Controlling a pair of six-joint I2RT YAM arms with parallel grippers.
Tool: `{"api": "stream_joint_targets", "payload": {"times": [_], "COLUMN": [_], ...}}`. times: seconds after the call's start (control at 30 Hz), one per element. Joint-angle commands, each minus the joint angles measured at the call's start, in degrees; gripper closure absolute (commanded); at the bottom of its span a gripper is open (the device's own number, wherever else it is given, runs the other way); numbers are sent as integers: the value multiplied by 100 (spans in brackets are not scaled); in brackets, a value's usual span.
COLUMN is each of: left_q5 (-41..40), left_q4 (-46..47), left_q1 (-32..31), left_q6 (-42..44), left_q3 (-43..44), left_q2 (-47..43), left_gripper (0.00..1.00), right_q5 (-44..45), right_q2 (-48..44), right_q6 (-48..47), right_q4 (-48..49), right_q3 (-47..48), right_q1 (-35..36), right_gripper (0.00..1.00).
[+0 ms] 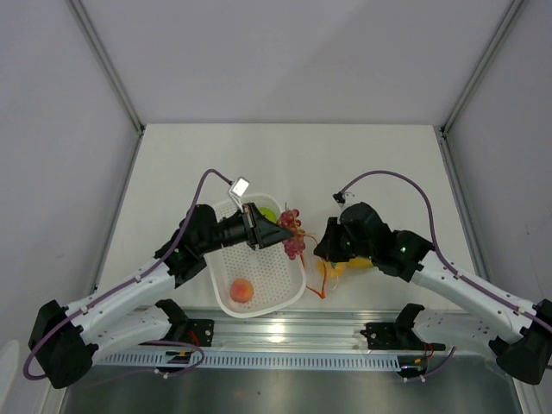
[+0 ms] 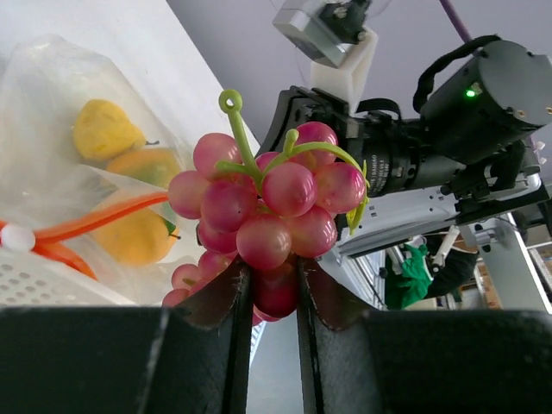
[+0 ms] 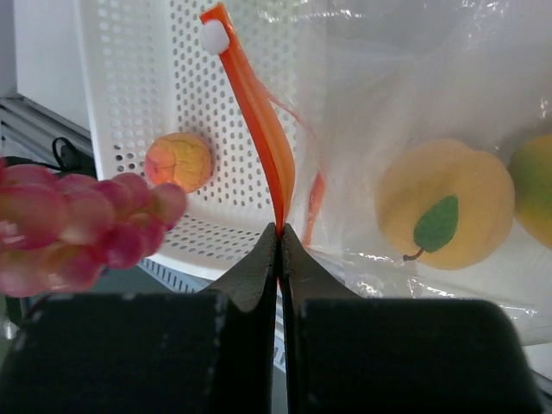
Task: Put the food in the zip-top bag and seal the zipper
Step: Place the fake fruit in the zipper food storage bag.
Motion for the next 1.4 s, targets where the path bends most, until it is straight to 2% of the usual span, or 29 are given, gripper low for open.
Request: {"api": "stream_joint_targets", "payload": {"times": [0.0,0.3,0.77,0.93,1.17,1.37], "left_q5": [133,54,-138,-534,-1079,-1641], "left_q4": [975,1891,2884,2858,3025,2359], "left_q1": [-92,-179,-777,-988,-1269,-1691], "left_q6": [-373,-1033,-1420,-1209,-1156,-911], "left_q3": [-153,-461,-119,-145,-461,-488], "left_q2": [204,722,1900,1901,1568,1242], "left_gripper": [75,76,79,79,79,78], "right_q5": [-314,89,178,19,291,310], "right_q2": [-214,-566,-1260,-1427,-1945,-2183], "right_q6": [217,499,745,973,1597,1922], "right_q4": [349,77,-222,-195,-99,59], "right_q3": [39,470,584,628,321,-30], "right_q1": [-1,-132,-413,-502,-668,-809], "right_gripper": [100,100,100,100,100,100]}}
